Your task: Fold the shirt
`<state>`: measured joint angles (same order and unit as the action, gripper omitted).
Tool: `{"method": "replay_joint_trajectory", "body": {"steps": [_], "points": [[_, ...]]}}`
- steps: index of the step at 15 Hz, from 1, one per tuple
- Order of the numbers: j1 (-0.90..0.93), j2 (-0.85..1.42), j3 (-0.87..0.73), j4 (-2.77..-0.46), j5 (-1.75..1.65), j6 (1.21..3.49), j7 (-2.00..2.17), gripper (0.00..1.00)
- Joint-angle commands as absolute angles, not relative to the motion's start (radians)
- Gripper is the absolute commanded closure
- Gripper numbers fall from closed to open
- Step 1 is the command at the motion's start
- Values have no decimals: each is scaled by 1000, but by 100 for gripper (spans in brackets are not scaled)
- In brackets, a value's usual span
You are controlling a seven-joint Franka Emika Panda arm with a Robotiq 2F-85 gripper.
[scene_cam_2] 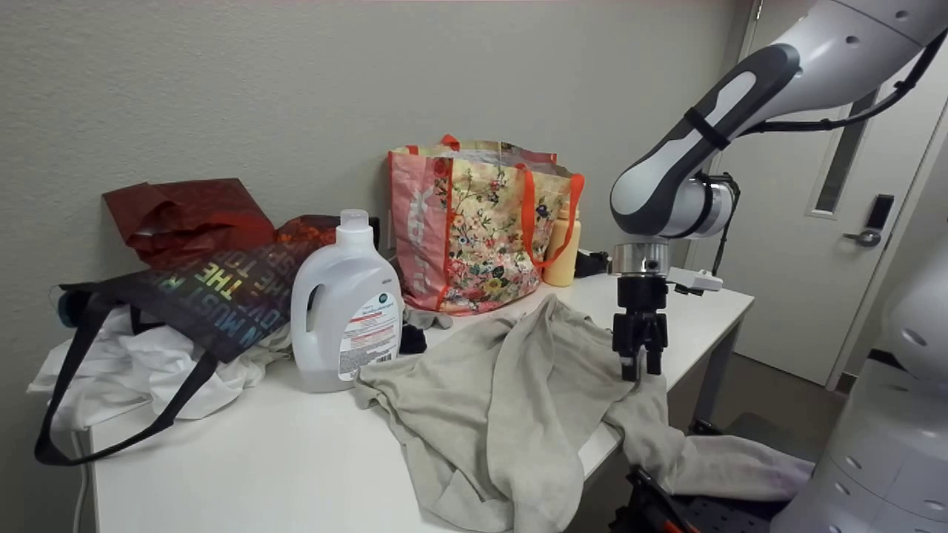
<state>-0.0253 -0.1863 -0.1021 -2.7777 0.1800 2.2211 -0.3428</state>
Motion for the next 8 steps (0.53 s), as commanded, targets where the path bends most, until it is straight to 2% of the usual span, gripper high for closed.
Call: {"method": "replay_joint_trajectory", "body": {"steps": [1, 8], "points": [[-39, -109, -100, -2776, 176, 2226, -269, 0], [-47, 17, -91, -2777, 206, 2284, -229, 0]]}}
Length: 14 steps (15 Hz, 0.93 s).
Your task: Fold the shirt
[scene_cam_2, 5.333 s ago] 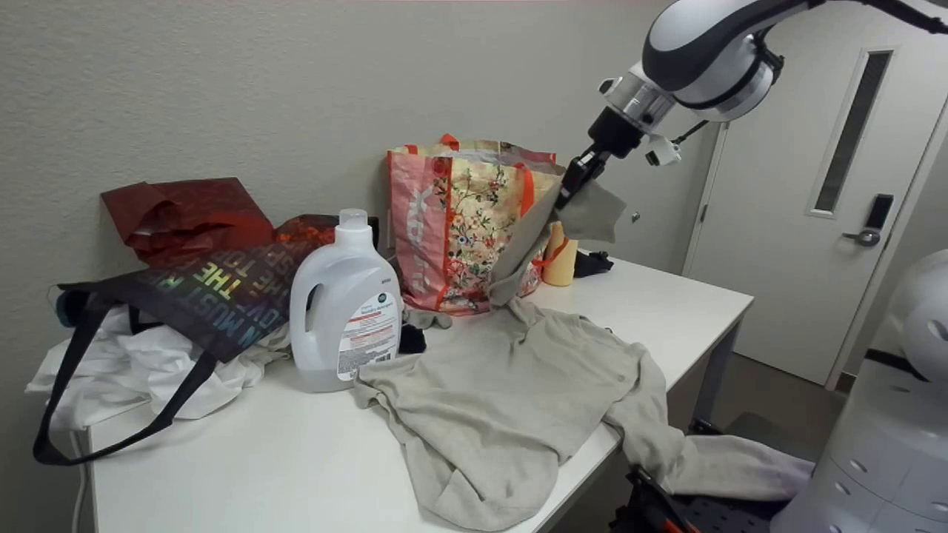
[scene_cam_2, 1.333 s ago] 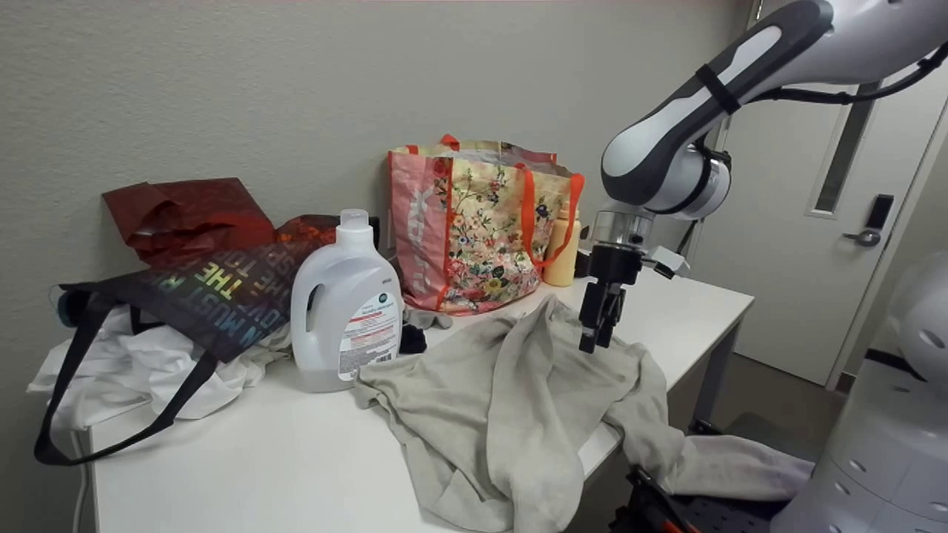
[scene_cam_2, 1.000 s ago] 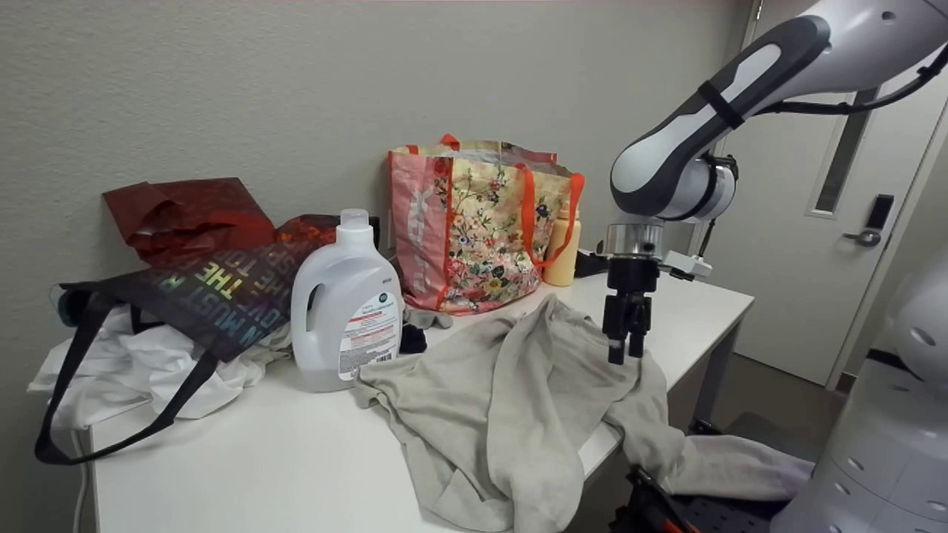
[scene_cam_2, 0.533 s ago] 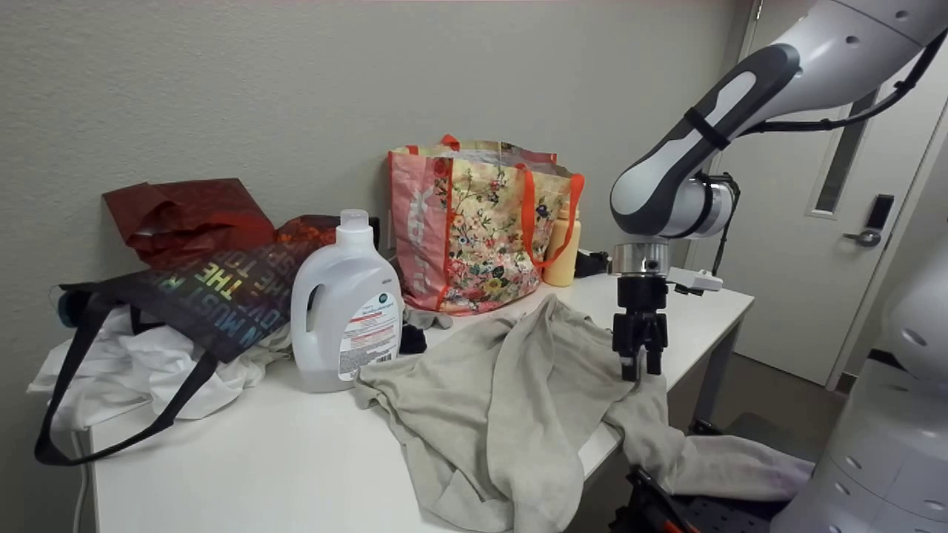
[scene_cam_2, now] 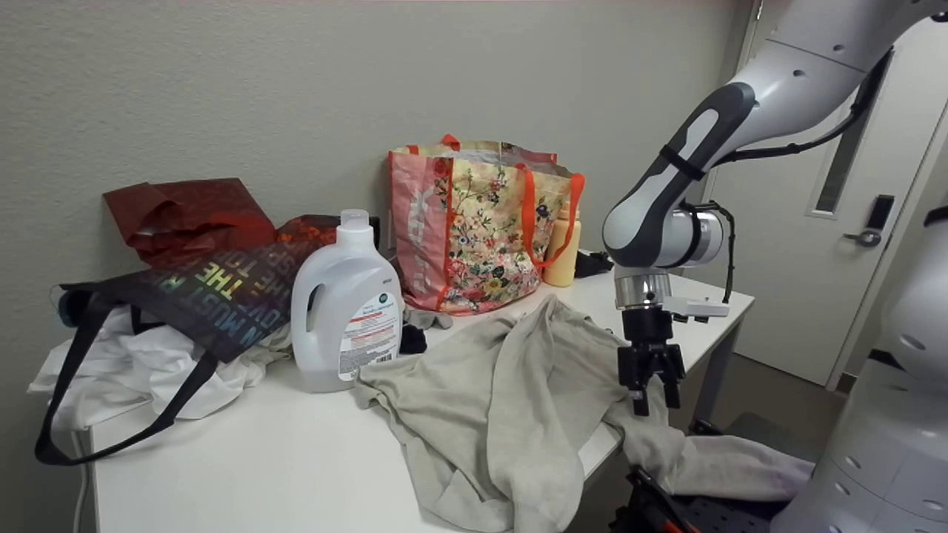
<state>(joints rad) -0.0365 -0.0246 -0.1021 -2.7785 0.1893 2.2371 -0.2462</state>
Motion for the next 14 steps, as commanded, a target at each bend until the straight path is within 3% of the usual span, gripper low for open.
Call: {"method": "replay_joint_trajectory", "body": {"steps": [1, 2, 3, 5, 12, 14], "points": [[-47, 32, -89, -2777, 210, 2306, -231, 0], [-47, 49, -87, -2777, 213, 2331, -233, 5], [-47, 65, -84, -2777, 215, 2352, -233, 28], [-49, 93, -78, -2776, 227, 2395, -236, 31], [-53, 103, -59, -2777, 255, 2416, -242, 87], [-48, 52, -49, -2775, 259, 2382, -250, 99]]}}
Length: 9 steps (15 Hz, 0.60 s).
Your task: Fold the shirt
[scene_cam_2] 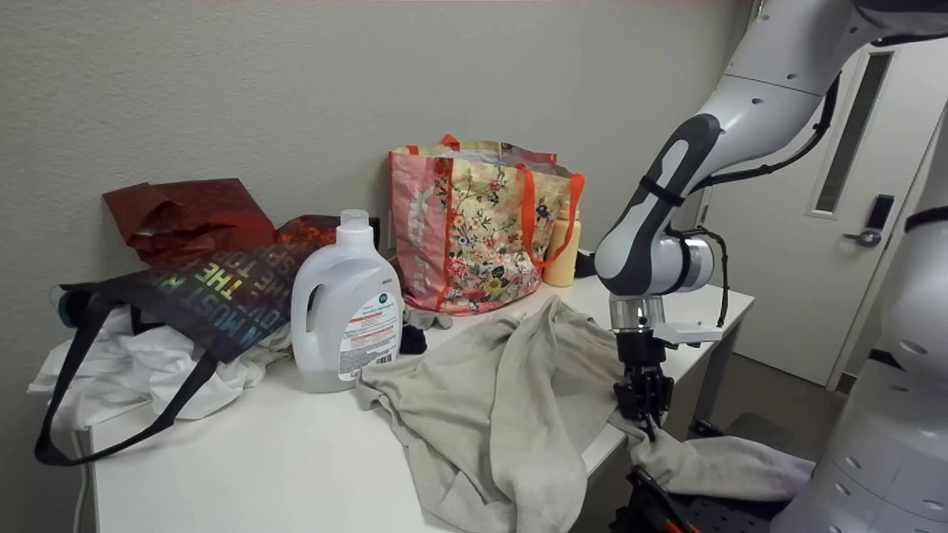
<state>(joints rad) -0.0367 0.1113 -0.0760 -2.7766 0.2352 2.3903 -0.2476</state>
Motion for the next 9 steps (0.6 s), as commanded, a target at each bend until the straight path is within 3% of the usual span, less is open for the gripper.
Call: {"method": "replay_joint_trajectory", "body": {"steps": [1, 9], "points": [[-44, 18, -44, -2775, 248, 2358, -246, 100], [4, -336, -37, -2754, 231, 2234, -270, 98]]}}
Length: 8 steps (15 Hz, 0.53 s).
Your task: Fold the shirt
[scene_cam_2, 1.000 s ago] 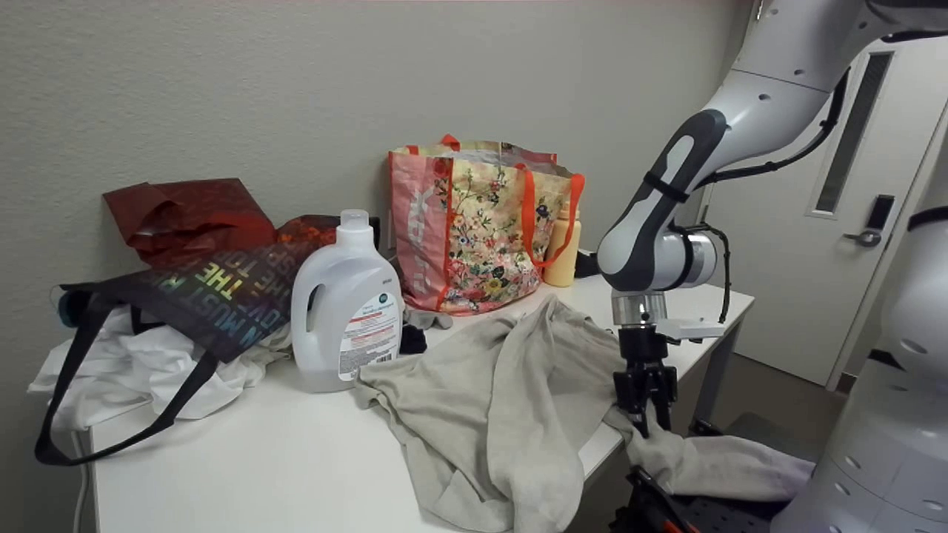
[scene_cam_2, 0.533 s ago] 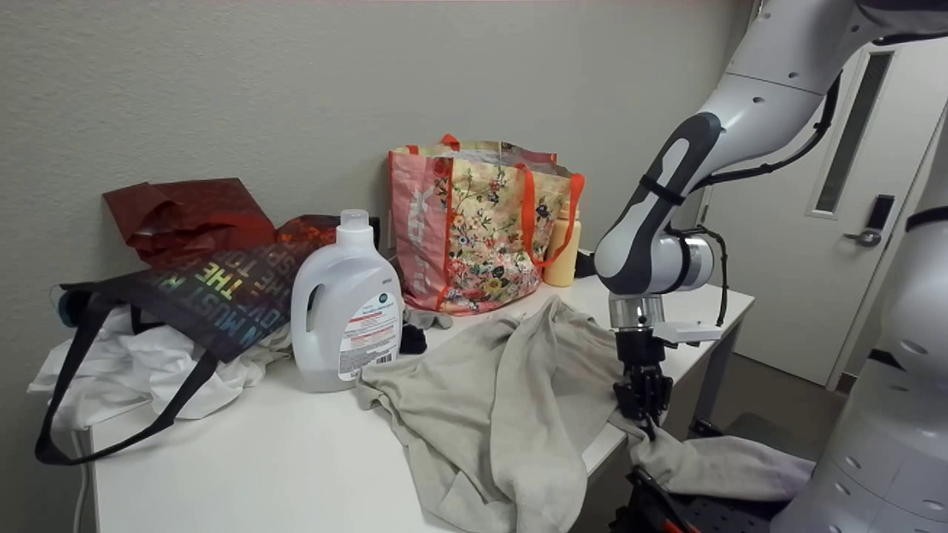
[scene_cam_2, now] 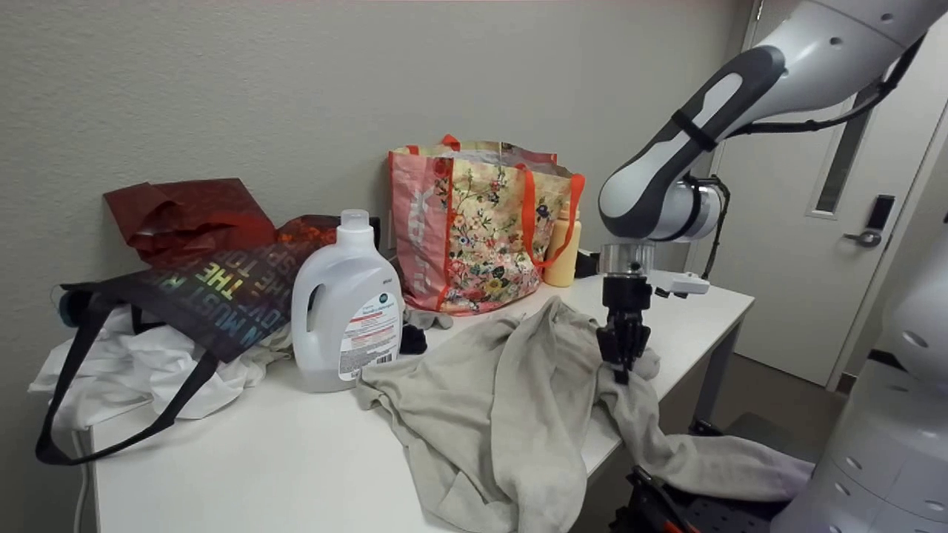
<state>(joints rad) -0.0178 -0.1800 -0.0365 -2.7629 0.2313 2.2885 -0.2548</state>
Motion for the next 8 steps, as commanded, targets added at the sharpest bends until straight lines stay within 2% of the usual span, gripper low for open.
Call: {"method": "replay_joint_trajectory", "body": {"steps": [1, 8], "points": [[16, -366, -37, -2735, 228, 2226, -266, 98], [100, -333, -41, -2610, 297, 2257, -262, 98]]}}
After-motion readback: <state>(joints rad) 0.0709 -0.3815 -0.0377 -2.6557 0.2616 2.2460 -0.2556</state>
